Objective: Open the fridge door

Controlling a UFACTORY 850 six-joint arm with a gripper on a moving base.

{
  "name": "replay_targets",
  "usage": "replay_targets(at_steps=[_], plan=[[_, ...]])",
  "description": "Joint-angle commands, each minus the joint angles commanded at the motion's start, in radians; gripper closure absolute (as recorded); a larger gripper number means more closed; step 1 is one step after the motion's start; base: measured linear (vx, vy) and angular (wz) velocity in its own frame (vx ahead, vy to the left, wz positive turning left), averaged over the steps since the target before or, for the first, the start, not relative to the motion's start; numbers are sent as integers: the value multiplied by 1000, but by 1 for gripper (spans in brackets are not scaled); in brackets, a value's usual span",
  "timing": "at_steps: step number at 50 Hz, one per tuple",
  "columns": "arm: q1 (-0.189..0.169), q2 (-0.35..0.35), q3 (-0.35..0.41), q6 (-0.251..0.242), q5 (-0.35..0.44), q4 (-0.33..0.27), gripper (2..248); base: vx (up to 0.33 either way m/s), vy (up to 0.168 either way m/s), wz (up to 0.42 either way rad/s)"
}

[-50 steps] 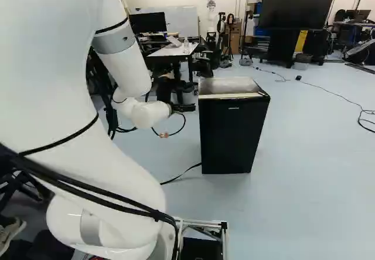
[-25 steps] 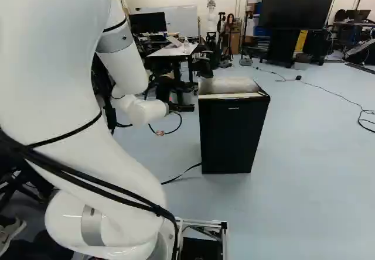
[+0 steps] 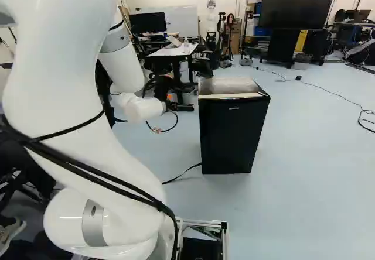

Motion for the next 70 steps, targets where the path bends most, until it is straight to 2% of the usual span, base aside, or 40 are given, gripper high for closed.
replay_targets(at_steps=[35,70], plan=[[22,-188,-130,0,88,217,3,0,0,0],[31,-346,-223,0,181,445,3,0,0,0]])
